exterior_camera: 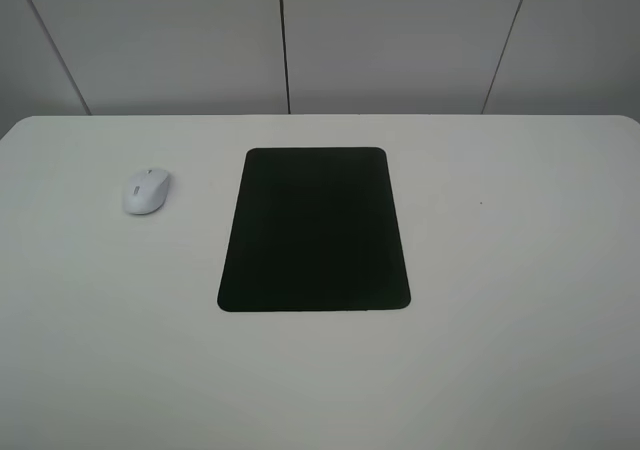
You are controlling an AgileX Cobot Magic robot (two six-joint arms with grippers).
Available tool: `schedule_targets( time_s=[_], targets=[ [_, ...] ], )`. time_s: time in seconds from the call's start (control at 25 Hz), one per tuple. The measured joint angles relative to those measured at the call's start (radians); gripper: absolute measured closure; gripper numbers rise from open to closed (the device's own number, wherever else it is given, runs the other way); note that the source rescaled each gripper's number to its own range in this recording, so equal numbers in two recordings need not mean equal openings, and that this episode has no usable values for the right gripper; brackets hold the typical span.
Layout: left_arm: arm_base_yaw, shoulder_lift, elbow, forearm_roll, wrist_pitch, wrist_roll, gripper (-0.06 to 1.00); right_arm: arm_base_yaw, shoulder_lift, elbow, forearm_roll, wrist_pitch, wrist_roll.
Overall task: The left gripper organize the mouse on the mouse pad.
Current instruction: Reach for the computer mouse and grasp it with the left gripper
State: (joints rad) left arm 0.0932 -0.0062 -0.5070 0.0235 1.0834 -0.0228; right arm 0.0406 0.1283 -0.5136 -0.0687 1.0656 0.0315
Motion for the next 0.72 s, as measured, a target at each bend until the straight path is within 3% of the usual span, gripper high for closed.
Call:
schedule_targets(
  time_s=[0.16,0.72],
  targets=[
    [-0.049,0.0,0.0,0.0,0.0,0.0,-0.06,0.0,0.0,0.0,0.0,0.0,0.0],
    [-0.05,0.0,0.0,0.001,-0.005,0.0,-0.06,0.0,0.0,0.0,0.0,0.0,0.0]
  ],
)
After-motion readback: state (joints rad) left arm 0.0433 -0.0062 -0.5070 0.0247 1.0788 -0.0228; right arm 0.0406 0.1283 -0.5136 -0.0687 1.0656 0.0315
